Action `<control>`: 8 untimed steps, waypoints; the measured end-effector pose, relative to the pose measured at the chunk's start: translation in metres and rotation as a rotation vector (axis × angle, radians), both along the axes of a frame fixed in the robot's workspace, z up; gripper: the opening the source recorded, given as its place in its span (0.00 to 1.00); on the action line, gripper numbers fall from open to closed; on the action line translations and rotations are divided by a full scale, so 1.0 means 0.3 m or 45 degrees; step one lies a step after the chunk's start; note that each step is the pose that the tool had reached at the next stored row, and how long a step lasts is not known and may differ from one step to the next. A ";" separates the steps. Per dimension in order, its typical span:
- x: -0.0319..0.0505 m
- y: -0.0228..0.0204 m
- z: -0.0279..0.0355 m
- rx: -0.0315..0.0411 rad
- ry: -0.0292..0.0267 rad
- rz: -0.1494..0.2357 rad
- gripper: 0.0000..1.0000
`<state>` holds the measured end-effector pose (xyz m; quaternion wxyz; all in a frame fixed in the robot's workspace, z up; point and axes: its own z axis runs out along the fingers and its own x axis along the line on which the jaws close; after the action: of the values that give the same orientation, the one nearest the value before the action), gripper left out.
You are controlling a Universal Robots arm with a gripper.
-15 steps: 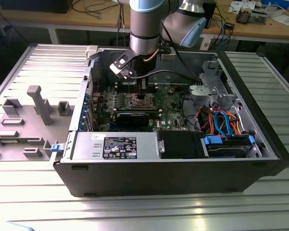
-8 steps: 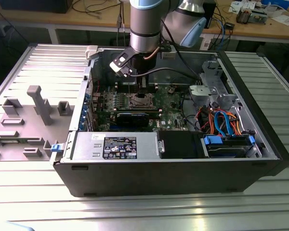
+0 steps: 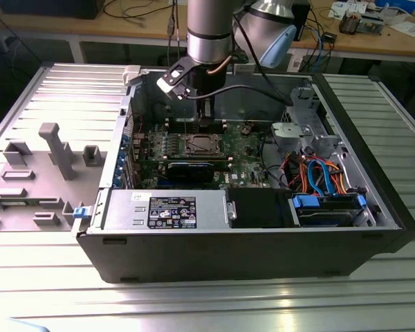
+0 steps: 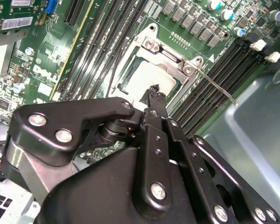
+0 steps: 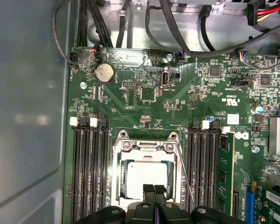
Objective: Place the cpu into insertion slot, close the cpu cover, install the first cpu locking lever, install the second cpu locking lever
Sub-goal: 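Install the first cpu locking lever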
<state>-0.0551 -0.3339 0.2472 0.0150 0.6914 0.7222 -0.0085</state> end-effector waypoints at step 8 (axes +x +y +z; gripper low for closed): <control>0.000 0.000 0.072 0.0001 0.0000 0.000 0.11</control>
<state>-0.0551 -0.3339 0.2687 0.0150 0.6915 0.7222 -0.0084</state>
